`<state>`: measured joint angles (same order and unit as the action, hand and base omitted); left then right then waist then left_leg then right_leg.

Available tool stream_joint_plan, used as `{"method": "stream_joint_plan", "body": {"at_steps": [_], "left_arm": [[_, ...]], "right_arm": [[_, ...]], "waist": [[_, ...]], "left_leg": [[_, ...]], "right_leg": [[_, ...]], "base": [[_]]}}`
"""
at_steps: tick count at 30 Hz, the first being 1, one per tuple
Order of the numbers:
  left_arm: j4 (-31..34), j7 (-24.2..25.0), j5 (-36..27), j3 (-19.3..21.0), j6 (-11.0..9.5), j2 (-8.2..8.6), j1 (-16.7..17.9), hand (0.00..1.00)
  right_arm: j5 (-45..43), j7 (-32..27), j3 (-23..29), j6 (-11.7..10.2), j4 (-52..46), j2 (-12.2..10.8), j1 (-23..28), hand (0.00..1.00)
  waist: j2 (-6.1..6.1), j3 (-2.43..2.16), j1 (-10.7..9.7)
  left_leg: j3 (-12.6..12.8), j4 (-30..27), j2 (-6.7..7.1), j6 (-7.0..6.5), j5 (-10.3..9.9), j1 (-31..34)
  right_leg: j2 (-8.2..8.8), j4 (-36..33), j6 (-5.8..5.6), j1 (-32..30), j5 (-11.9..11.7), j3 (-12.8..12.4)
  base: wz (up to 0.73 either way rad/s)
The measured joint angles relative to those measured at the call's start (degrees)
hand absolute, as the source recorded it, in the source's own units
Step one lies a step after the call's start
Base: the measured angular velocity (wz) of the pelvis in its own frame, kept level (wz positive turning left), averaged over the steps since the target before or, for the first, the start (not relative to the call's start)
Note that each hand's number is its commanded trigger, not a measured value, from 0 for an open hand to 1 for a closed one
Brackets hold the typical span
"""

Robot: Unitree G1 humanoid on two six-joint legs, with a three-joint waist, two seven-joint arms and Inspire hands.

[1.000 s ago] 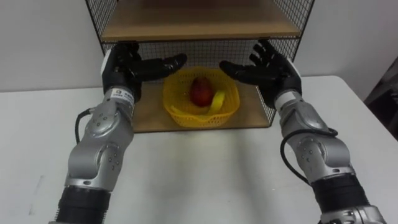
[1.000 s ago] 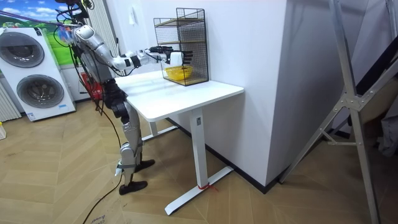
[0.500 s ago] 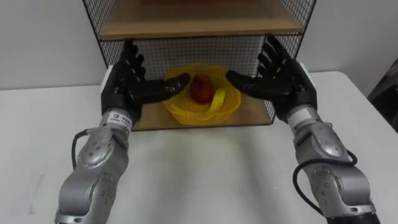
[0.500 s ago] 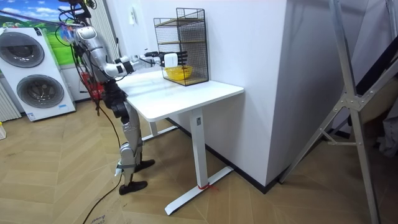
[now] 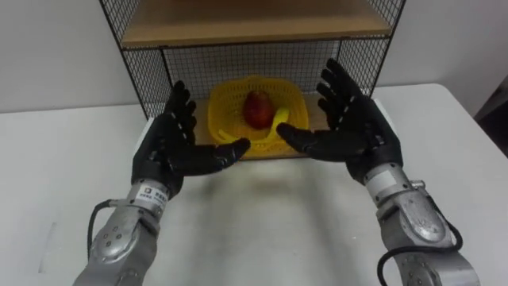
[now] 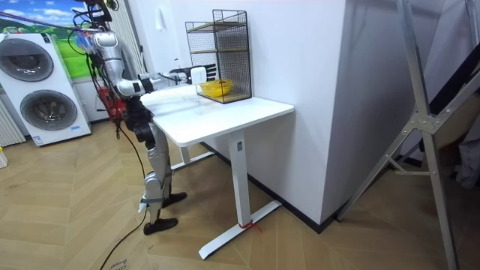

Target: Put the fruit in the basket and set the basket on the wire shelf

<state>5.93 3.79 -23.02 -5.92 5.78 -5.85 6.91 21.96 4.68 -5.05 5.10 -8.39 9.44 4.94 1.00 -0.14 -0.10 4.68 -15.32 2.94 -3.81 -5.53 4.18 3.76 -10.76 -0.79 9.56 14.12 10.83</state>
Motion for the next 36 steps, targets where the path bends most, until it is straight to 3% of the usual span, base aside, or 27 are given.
{"method": "stream_joint_plan", "body": {"at_steps": [8, 18, 21, 25, 32, 35, 36], "left_arm": [[3.18, 3.19, 0.04, 0.25, -2.18, -3.47, 7.38, 0.0], [6.86, 3.61, 0.1, 1.7, -8.58, -3.89, 12.96, 0.0], [6.93, 0.71, 0.08, 3.33, -11.7, -3.78, 14.84, 0.0], [7.13, -5.83, 2.98, 9.11, -16.66, -3.67, 16.61, 0.0], [11.32, -18.46, 7.68, 19.02, -21.63, -3.64, 17.11, 0.0], [13.28, -26.96, 7.69, 28.91, -23.46, -3.92, 17.1, 0.0], [13.5, -28.49, 7.74, 30.58, -23.93, -3.91, 17.09, 0.0]], "right_arm": [[-0.51, 1.75, 0.05, -0.93, -2.02, 1.64, 5.26, 0.0], [-2.41, 0.0, 1.37, -8.52, -6.53, 1.69, 12.85, 0.0], [-3.56, -1.49, 2.93, -10.34, -6.56, 1.73, 15.05, 0.0], [-7.15, -6.05, 7.37, -13.91, -8.38, 1.57, 18.47, 0.0], [-9.92, -16.97, 15.67, -17.59, -8.53, 1.81, 19.39, 0.0], [-11.01, -23.96, 21.72, -19.04, -8.59, 3.04, 19.19, 0.0], [-11.05, -24.99, 22.81, -19.11, -8.62, 3.49, 19.08, 0.0]], "waist": [[0.01, -0.08, 0.57], [-0.97, -0.12, 0.59], [-0.98, 0.01, 0.57], [-0.74, 0.09, 0.71], [-0.39, -0.08, 1.99], [-0.63, -0.09, 2.31], [-0.66, -0.12, 2.4]], "left_leg": [[0.13, -0.14, -0.07, 0.05, -0.04, 1.42], [-0.16, -0.19, 0.07, 0.06, -0.04, 1.4], [0.0, -0.03, -0.04, 0.08, -0.03, 0.94], [-0.11, -0.08, -0.05, 0.18, -0.09, 0.85], [-0.49, 0.04, 0.56, 0.2, -0.11, 1.09], [-0.78, 0.04, 0.63, 0.2, -0.11, 1.09], [-0.81, 0.04, 0.66, 0.2, -0.11, 1.08]], "right_leg": [[-0.04, 0.13, 0.1, -1.26, -0.06, 0.31], [-0.05, 0.31, 0.11, -1.01, -0.07, 0.72], [-0.12, 0.26, 0.11, -0.76, -0.07, 0.38], [-0.22, 0.35, 0.1, -0.61, -0.03, 0.2], [-0.27, 1.05, 0.07, -0.52, -0.25, 0.32], [-0.26, 1.1, 0.06, -0.49, -0.25, 0.44], [-0.23, 1.08, 0.05, -0.49, -0.24, 0.49]], "base": [[0.01], [0.01], [-0.04], [0.0], [0.0], [0.0], [0.0]]}}
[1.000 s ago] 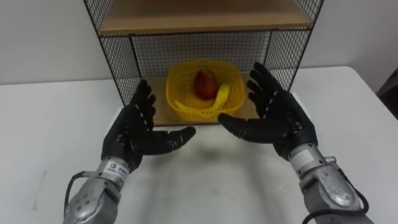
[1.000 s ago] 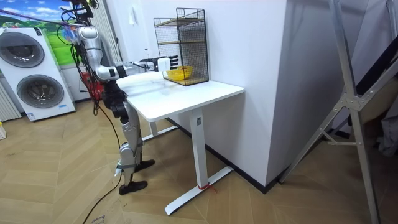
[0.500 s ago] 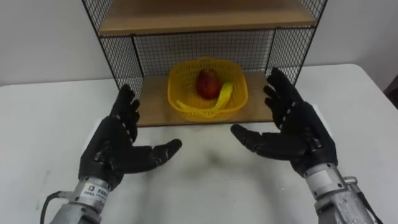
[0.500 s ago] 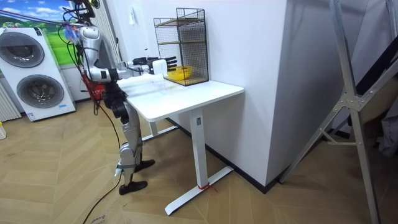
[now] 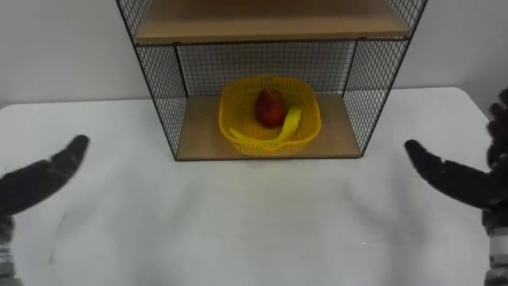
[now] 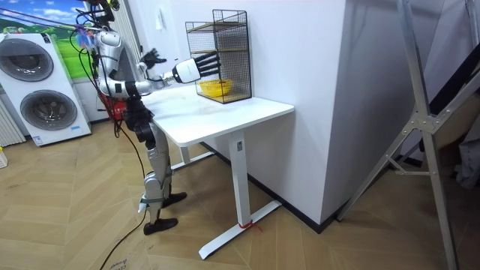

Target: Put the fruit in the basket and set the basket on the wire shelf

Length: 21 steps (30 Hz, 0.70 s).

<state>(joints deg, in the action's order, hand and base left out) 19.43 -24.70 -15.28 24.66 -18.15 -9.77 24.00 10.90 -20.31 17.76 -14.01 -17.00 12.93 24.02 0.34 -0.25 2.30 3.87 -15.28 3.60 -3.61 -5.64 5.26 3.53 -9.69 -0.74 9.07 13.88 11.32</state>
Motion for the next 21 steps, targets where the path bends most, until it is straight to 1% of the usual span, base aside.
{"method": "stream_joint_plan", "body": {"at_steps": [1, 2, 3, 5, 6, 8, 9, 10, 11, 12, 13, 14, 15, 16, 17, 18, 20, 21], "left_arm": [[0.66, -3.08, 0.11, 3.04, -0.72, -0.03, 0.0, 0.0], [1.04, -4.56, 0.11, 4.59, -1.02, -0.03, -0.05, 0.0], [1.3, -7.14, 0.06, 7.54, -1.66, -0.11, -0.43, 0.0], [1.4, -12.65, -0.51, 13.59, -2.37, -0.59, -1.29, 0.0], [1.41, -13.95, -0.82, 14.95, -2.51, -0.79, -1.24, 0.0], [1.0, -18.28, -1.59, 20.06, -2.6, -2.15, -1.13, 0.0], [0.83, -19.23, -2.21, 20.99, -2.61, -2.65, -0.92, 0.0], [0.26, -20.95, -3.4, 22.76, -2.61, -3.31, -0.3, 0.0], [-0.49, -21.75, -4.08, 23.45, -2.66, -3.64, -0.11, 0.0], [-2.96, -23.46, -6.11, 24.67, -2.59, -4.68, 0.38, 0.0], [-7.28, -25.05, -8.45, 25.45, -2.18, -6.12, 0.54, 0.0], [-12.39, -26.46, -12.07, 26.27, -1.51, -7.7, 0.74, 0.0], [-14.68, -26.9, -14.48, 26.59, -1.01, -8.27, 0.93, 0.0], [-18.69, -27.7, -18.74, 27.02, -0.05, -8.76, 1.82, 0.0], [-21.71, -28.61, -23.15, 27.25, 0.45, -8.76, 2.83, 0.0], [-23.38, -28.87, -25.55, 27.42, 0.52, -8.77, 3.23, 0.0], [-30.93, -29.17, -31.28, 27.51, 0.61, -8.83, 4.24, 0.0], [-32.62, -29.29, -32.27, 27.45, 0.62, -8.83, 4.4, 0.0]], "right_arm": [[-0.01, -2.45, 2.43, -0.26, -0.13, 0.9, -0.19, 0.0], [-0.05, -3.71, 3.93, -0.35, -0.39, 1.28, -0.25, 0.0], [-0.07, -6.0, 6.77, -0.94, -0.52, 1.98, -0.56, 0.0], [0.09, -10.5, 11.96, -1.45, -0.52, 4.52, -0.91, 0.0], [0.18, -11.44, 13.04, -1.45, -0.52, 5.24, -0.88, 0.0], [1.51, -14.55, 17.4, -1.52, 0.03, 7.18, -0.69, 0.0], [2.56, -15.39, 18.37, -1.53, 0.51, 7.5, -0.68, 0.0], [4.82, -17.04, 20.26, -1.64, 1.95, 7.71, -0.76, 0.0], [5.89, -17.83, 21.18, -1.82, 3.35, 7.81, -0.86, 0.0], [8.14, -19.0, 23.12, -2.02, 7.48, 7.97, -0.74, 0.0], [10.56, -20.87, 24.91, -1.33, 11.59, 8.19, -0.84, 0.0], [12.92, -22.38, 26.71, -0.24, 15.78, 8.34, -0.43, 0.0], [14.66, -23.18, 27.55, 0.32, 17.4, 8.34, -0.11, 0.0], [18.04, -24.7, 29.1, 1.43, 20.45, 8.37, 0.46, 0.0], [21.82, -26.21, 30.33, 1.86, 23.13, 8.37, 1.16, 0.0], [23.84, -26.84, 30.98, 1.91, 24.87, 8.37, 1.49, 0.0], [31.66, -28.73, 32.05, 2.02, 29.9, 8.36, 2.9, 0.0], [33.55, -28.93, 32.09, 2.02, 31.3, 8.36, 3.47, 0.0]], "waist": [[-0.06, -0.03, 0.29], [0.03, 0.05, 0.49], [0.04, 0.18, 0.95], [0.13, 0.25, 1.22], [0.14, 0.26, 1.26], [0.52, 0.2, 1.27], [0.62, 0.21, 1.41], [0.89, 0.22, 1.51], [1.04, 0.2, 1.27], [1.16, 0.15, 1.08], [1.35, -0.01, 1.11], [1.31, -0.13, 0.89], [1.31, -0.17, 0.79], [1.44, -0.24, 0.72], [1.36, -0.18, 0.7], [1.29, -0.12, 0.71], [1.35, -0.12, 0.68], [1.37, -0.14, 0.6]], "left_leg": [[-0.02, 0.0, -0.01, 0.0, -0.01, -0.01], [-0.03, 0.0, 0.0, -0.01, -0.01, 0.01], [-0.05, 0.01, 0.01, 0.01, -0.02, 0.05], [-0.05, 0.1, 0.09, 0.01, -0.02, 0.18], [-0.02, 0.21, 0.09, 0.0, -0.02, 0.22], [0.02, 0.77, 0.09, 0.0, 0.18, 0.39], [-0.01, 0.75, 0.09, 0.0, 0.18, 0.46], [-0.06, 0.79, 0.09, 0.02, 0.18, 0.52], [-0.08, 0.79, 0.1, 0.02, 0.19, 0.55], [-0.28, 0.68, 0.1, 0.02, 0.18, 0.73], [-0.36, 0.63, 0.16, 0.03, 0.17, 0.84], [-0.88, 0.58, 0.32, 0.03, 0.16, 1.12], [-1.12, 0.59, 0.41, 0.04, 0.16, 1.23], [-1.34, 0.8, 0.63, 0.29, 0.02, 1.27], [-1.32, 0.86, 0.61, 0.29, 0.0, 1.27], [-1.29, 0.89, 0.48, 0.29, 0.0, 1.29], [-0.99, 0.79, 0.35, 0.25, -0.02, 1.51], [-1.04, 0.65, 0.36, 0.22, -0.05, 1.6]], "right_leg": [[0.01, -0.01, -0.02, -0.01, 0.01, -0.03], [0.01, 0.0, -0.04, -0.03, 0.03, -0.03], [0.01, -0.01, -0.11, -0.06, 0.09, -0.06], [0.1, -0.05, -0.35, -0.26, 0.27, -0.04], [0.12, -0.05, -0.35, -0.36, 0.27, -0.05], [0.15, -0.23, -0.25, -0.85, 0.21, -0.07], [0.14, -0.24, -0.22, -0.89, 0.19, -0.01], [0.13, -0.16, -0.18, -0.93, 0.17, 0.02], [0.13, -0.1, -0.12, -0.92, 0.12, 0.12], [0.15, -0.06, -0.02, -0.91, 0.05, 0.45], [0.17, -0.1, -0.01, -0.9, 0.04, 0.54], [0.17, -0.11, -0.01, -0.91, 0.05, 0.9], [0.26, -0.14, -0.03, -0.91, 0.06, 1.28], [0.44, -0.29, -0.15, -1.02, 0.28, 1.49], [0.67, -0.97, -0.23, -1.41, 0.74, 1.4], [0.74, -1.36, -0.3, -1.66, 0.94, 1.22], [0.72, -1.81, -0.3, -2.19, 1.01, 0.77], [0.72, -1.85, -0.29, -2.2, 1.01, 0.9]], "base": [[0.0], [0.0], [0.0], [0.0], [0.0], [0.0], [0.0], [0.0], [0.05], [0.08], [0.12], [0.13], [0.15], [0.09], [0.03], [-0.07], [-0.08], [0.03]]}}
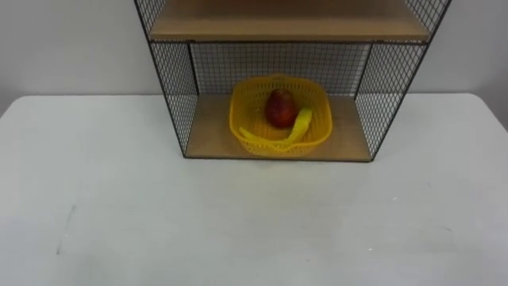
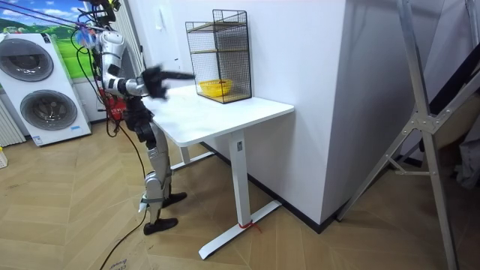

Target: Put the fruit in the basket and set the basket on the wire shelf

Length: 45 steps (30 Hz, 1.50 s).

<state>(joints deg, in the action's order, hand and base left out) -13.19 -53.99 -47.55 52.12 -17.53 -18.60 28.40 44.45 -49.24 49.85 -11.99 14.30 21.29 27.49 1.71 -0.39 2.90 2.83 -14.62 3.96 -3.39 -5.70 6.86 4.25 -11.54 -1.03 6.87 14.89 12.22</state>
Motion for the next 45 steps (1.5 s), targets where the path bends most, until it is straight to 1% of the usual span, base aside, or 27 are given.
{"method": "stream_joint_plan", "body": {"at_steps": [2, 3, 4, 5, 6, 8, 9, 11, 12, 13, 14, 15, 17, 18, 19, 20, 22, 23, 24, 26, 27, 29, 32, 35, 38, 43, 45], "left_arm": [[-9.03, 0.88, -2.87, 0.01, -0.01, -0.29, 0.23, 0.0], [-11.6, 1.12, -4.05, 0.03, -0.01, -0.36, 0.26, 0.0], [-15.92, 1.49, -6.7, 0.04, -0.01, -0.39, 0.34, 0.0], [-18.14, 1.63, -7.97, 0.02, -0.01, -0.39, 0.36, 0.0], [-22.2, 1.86, -10.38, -0.04, 0.02, -0.33, 0.42, 0.0], [-27.13, 2.02, -13.52, -0.85, 0.01, 0.05, 0.25, 0.0], [-28.37, 2.14, -13.71, -0.94, 0.01, 0.1, -0.03, 0.0], [-33.14, 3.44, -13.59, -2.11, 0.01, 0.25, -1.39, 0.0], [-34.38, 3.88, -13.59, -2.87, 0.02, 0.33, -1.73, 0.0], [-36.18, 5.38, -13.6, -4.0, 0.04, 1.14, -2.11, 0.0], [-37.36, 6.61, -13.65, -4.17, 0.19, 2.63, -2.24, 0.0], [-38.14, 7.09, -13.66, -4.24, 0.35, 3.27, -2.42, 0.0], [-40.73, 8.54, -13.63, -6.03, 1.32, 4.8, -3.12, 0.0], [-41.88, 9.88, -13.35, -7.68, 2.05, 6.22, -3.16, 0.0], [-43.49, 11.27, -12.11, -9.29, 3.02, 7.29, -3.49, 0.0], [-44.41, 12.02, -10.86, -10.48, 3.67, 7.68, -3.63, 0.0], [-46.55, 15.32, -3.26, -14.64, 6.0, 9.3, -3.89, 0.0], [-46.75, 16.03, -1.03, -15.62, 6.7, 9.66, -3.93, 0.0], [-47.84, 17.65, 4.99, -18.03, 7.68, 10.2, -4.35, 0.0], [-50.24, 22.52, 14.58, -22.84, 10.26, 10.32, -6.51, 0.0], [-50.32, 23.92, 16.63, -24.03, 11.07, 10.32, -6.89, 0.0], [-50.84, 29.28, 23.74, -29.15, 13.3, 10.65, -7.74, 0.0], [-50.82, 34.01, 30.48, -32.15, 15.38, 11.44, -8.91, 0.0], [-50.99, 39.25, 38.72, -35.54, 18.51, 11.29, -11.1, 0.0], [-51.25, 41.22, 41.64, -36.89, 19.94, 10.9, -12.45, 0.0], [-51.64, 44.37, 42.74, -40.05, 22.39, 10.54, -13.05, 0.0], [-51.66, 44.88, 42.71, -40.4, 22.59, 10.59, -13.09, 0.0]], "right_arm": [[6.28, 1.07, 1.4, -0.31, 9.46, 0.02, 0.94, 0.0], [8.36, 1.44, 1.65, -0.46, 12.38, 0.01, 1.11, 0.0], [12.97, 2.0, 1.98, -0.44, 17.57, -0.28, 1.7, 0.0], [14.98, 2.13, 2.22, -0.46, 19.97, -0.49, 1.84, 0.0], [18.46, 2.49, 2.76, -0.52, 25.23, -0.69, 1.8, 0.0], [21.89, 2.96, 3.02, -0.77, 34.33, -2.02, 1.48, 0.0], [23.12, 3.48, 3.01, -0.88, 36.11, -2.51, 1.47, 0.0], [25.71, 5.31, 2.93, -0.94, 41.7, -5.11, 1.05, 0.0], [26.27, 6.09, 2.84, -0.96, 43.15, -5.77, 0.89, 0.0], [26.81, 7.18, 1.52, -0.95, 45.83, -6.89, 0.2, 0.0], [27.16, 7.96, 0.29, -0.91, 48.11, -8.09, -0.96, 0.0], [27.2, 8.41, -0.31, -0.84, 49.24, -8.71, -1.67, 0.0], [27.07, 9.56, -2.53, -0.48, 51.84, -10.71, -3.23, 0.0], [26.86, 10.56, -4.02, -0.27, 53.41, -11.65, -4.25, 0.0], [26.57, 11.69, -4.96, 0.4, 55.14, -12.3, -5.47, 0.0], [26.42, 12.08, -5.56, 0.8, 55.74, -12.67, -6.0, 0.0], [23.56, 13.91, -8.18, 2.76, 58.5, -13.45, -8.09, 0.0], [22.31, 14.31, -8.8, 3.32, 59.07, -13.46, -8.8, 0.0], [19.61, 15.46, -10.81, 4.23, 59.66, -13.63, -10.23, 0.0], [13.54, 19.34, -13.39, 6.72, 61.34, -13.57, -13.57, 0.0], [12.62, 20.36, -14.27, 7.45, 61.33, -13.55, -14.01, 0.0], [7.03, 24.72, -18.67, 9.86, 61.33, -13.07, -15.19, 0.0], [-1.79, 29.4, -23.03, 11.47, 61.5, -12.95, -15.46, 0.0], [-11.7, 35.32, -31.21, 14.49, 61.86, -12.08, -16.06, 0.0], [-17.35, 38.51, -35.01, 16.19, 62.32, -11.76, -16.16, 0.0], [-28.6, 42.73, -39.84, 19.66, 61.94, -11.63, -16.95, 0.0], [-31.51, 43.22, -40.18, 19.69, 61.9, -11.68, -17.35, 0.0]], "waist": [[0.07, -0.1, -0.17], [0.05, -0.1, -0.25], [0.05, -0.21, -0.82], [0.03, -0.22, -1.09], [-0.01, -0.38, -1.18], [0.0, -0.41, -1.24], [0.01, -0.41, -1.18], [0.0, -0.43, -1.26], [-0.02, -0.44, -1.23], [-0.13, -0.49, -1.05], [-0.23, -0.57, -1.06], [-0.25, -0.58, -1.08], [-0.24, -0.62, -1.11], [-0.3, -0.65, -1.24], [-0.32, -0.66, -1.61], [-0.32, -0.66, -1.76], [-0.34, -0.62, -2.41], [-0.36, -0.61, -2.46], [-0.47, -0.59, -2.56], [-0.58, -0.53, -3.3], [-0.54, -0.52, -3.49], [-0.38, -0.48, -4.32], [-0.35, -0.44, -4.72], [-0.2, -0.3, -4.14], [-0.11, -0.21, -4.1], [-0.14, 0.55, -4.11], [-0.2, 0.86, -4.12]], "left_leg": [[-0.33, -0.25, 0.0, -0.03, -0.03, 0.88], [-0.42, -0.29, 0.02, -0.03, -0.04, 1.07], [-0.63, -0.64, 0.11, -0.08, -0.09, 1.55], [-0.65, -0.78, 0.14, -0.12, -0.13, 1.64], [-0.68, -0.76, 0.26, -0.15, -0.16, 1.64], [-0.87, -0.82, 0.33, -0.14, -0.18, 1.71], [-0.98, -0.88, 0.34, -0.11, -0.21, 1.76], [-1.27, -1.26, 0.33, -0.05, -0.39, 1.9], [-1.32, -1.35, 0.35, -0.04, -0.4, 1.94], [-1.15, -1.6, 0.26, 0.02, -0.54, 1.98], [-0.49, -1.7, -0.08, 0.1, -0.75, 1.98], [-0.26, -1.85, -0.25, 0.18, -0.9, 1.97], [0.12, -2.01, -0.45, 0.22, -1.06, 1.78], [0.32, -2.04, -0.51, 0.33, -1.18, 1.66], [0.32, -2.05, -0.5, 0.32, -1.19, 1.64], [0.31, -2.03, -0.48, 0.33, -1.19, 1.62], [0.13, -1.91, -0.24, 0.32, -1.2, 0.79], [0.13, -1.83, -0.18, 0.32, -1.19, 0.49], [0.13, -1.82, -0.16, 0.32, -1.19, 0.23], [-0.07, -2.0, -0.21, 0.43, -1.11, 0.35], [-0.21, -2.06, -0.18, 0.43, -1.11, 0.32], [-0.29, -1.69, 0.02, 0.45, -1.09, -0.67], [-0.18, -1.41, 0.0, 0.48, -1.04, -1.2], [0.19, -0.89, -0.25, 0.49, -0.77, -1.61], [0.28, -1.03, -0.23, 0.46, -0.78, -1.67], [0.2, -1.12, -0.36, 0.45, -0.81, -1.77], [0.21, -1.08, -0.45, 0.45, -0.8, -1.76]], "right_leg": [[0.55, 0.02, 0.06, -0.51, 0.05, 0.95], [0.69, 0.03, 0.09, -0.56, 0.05, 1.53], [0.76, -0.03, 0.08, -0.61, 0.05, 2.09], [0.73, -0.13, 0.01, -0.62, 0.13, 2.01], [0.82, -0.18, -0.08, -0.65, 0.26, 1.94], [0.87, -0.29, -0.11, -0.73, 0.59, 2.01], [0.87, -0.41, -0.26, -0.82, 0.79, 1.96], [0.8, -0.83, -0.22, -0.87, 0.98, 2.0], [0.81, -0.99, -0.18, -0.87, 0.99, 2.02], [0.83, -1.16, -0.15, -0.88, 1.0, 1.88], [0.87, -1.16, -0.08, -0.87, 0.99, 1.71], [0.86, -1.15, -0.08, -0.86, 0.99, 1.66], [0.72, -1.19, 0.04, -0.8, 0.87, 0.82], [0.72, -1.24, 0.09, -0.8, 0.79, 0.47], [0.74, -1.25, 0.06, -0.77, 0.76, 0.48], [0.73, -1.2, 0.05, -0.7, 0.73, 0.48], [0.56, -0.96, -0.06, 0.14, 0.43, -0.33], [0.61, -0.98, -0.1, 0.43, 0.46, -0.42], [0.6, -0.99, -0.13, 0.71, 0.48, -0.41], [0.51, -0.95, -0.08, 0.8, 0.46, 0.04], [0.53, -0.91, -0.08, 0.96, 0.45, 0.36], [0.6, -0.32, -0.1, 2.02, 0.5, 0.49], [0.57, 0.08, -0.05, 2.44, 0.41, 0.53], [0.28, 0.06, 0.13, 2.28, 0.31, 0.07], [-0.24, 0.09, 0.24, 2.34, 0.26, 0.03], [-0.24, 0.18, 0.46, 2.4, 0.38, 0.23], [-0.25, 0.35, 0.4, 2.35, 0.43, 0.18]], "base": [[0.09], [0.15], [0.18], [0.17], [0.08], [0.0], [0.0], [0.0], [0.0], [-0.1], [-0.18], [-0.23], [-0.15], [-0.09], [-0.07], [0.0], [0.02], [0.0], [0.0], [0.08], [0.18], [0.05], [-0.02], [-0.08], [0.0], [0.0], [0.0]]}}
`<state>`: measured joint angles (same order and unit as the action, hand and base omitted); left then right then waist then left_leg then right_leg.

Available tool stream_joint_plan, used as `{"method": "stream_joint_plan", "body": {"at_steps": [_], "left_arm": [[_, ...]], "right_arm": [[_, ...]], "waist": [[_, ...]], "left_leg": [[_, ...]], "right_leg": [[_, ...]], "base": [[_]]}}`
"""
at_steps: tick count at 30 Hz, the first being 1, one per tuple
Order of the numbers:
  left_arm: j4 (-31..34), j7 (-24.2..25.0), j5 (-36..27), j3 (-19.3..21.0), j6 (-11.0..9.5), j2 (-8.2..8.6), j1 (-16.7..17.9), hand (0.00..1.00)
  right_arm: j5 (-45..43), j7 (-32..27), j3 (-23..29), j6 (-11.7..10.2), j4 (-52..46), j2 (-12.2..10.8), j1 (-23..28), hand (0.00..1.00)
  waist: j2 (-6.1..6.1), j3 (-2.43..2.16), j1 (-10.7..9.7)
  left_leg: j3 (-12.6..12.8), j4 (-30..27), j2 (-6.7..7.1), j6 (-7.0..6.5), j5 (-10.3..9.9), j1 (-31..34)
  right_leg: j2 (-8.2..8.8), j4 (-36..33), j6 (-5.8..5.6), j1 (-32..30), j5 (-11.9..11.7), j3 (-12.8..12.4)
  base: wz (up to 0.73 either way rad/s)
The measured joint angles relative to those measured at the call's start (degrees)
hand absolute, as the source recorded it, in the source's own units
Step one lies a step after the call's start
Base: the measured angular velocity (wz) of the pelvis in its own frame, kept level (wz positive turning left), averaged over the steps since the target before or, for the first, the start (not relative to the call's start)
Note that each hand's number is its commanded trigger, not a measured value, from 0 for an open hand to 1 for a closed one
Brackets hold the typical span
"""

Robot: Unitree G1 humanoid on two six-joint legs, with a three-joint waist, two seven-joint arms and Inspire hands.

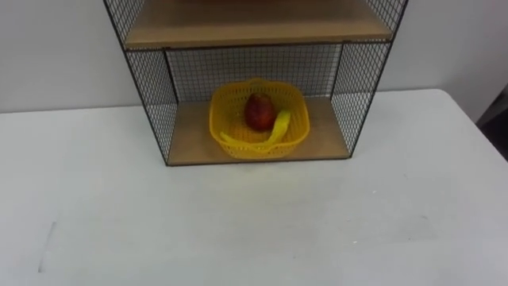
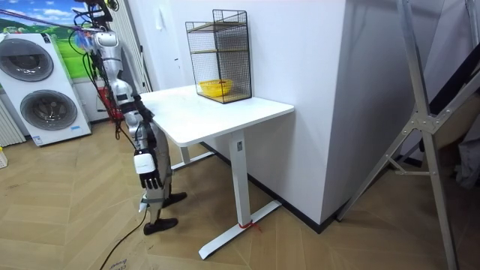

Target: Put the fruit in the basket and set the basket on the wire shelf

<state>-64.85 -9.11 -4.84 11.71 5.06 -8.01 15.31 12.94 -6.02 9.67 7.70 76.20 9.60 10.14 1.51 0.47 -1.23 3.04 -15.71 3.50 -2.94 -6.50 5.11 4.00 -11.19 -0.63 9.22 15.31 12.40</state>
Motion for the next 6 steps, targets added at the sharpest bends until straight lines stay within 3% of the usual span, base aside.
{"method": "stream_joint_plan", "body": {"at_steps": [3, 6], "left_arm": [[0.01, 0.68, -0.03, -0.35, 0.0, -0.04, 0.1, 0.0], [0.02, 1.03, -0.1, -1.28, -0.01, 0.17, -0.58, 0.0]], "right_arm": [[-1.75, 0.04, -1.2, -0.09, -0.73, 0.01, -0.13, 0.0], [-2.33, 0.01, -1.68, -0.11, -0.87, -0.2, -1.08, 0.0]], "waist": [[-0.07, 0.33, -0.01], [-0.11, 0.35, 0.14]], "left_leg": [[-0.11, -0.08, 0.01, 0.0, 0.02, 0.31], [-0.11, -0.28, 0.11, 0.0, 0.04, 0.33]], "right_leg": [[-0.11, 0.45, -0.06, -0.13, -0.15, 0.14], [-0.14, 0.49, 0.0, -0.19, -0.22, 0.1]], "base": [[0.0], [0.0]]}}
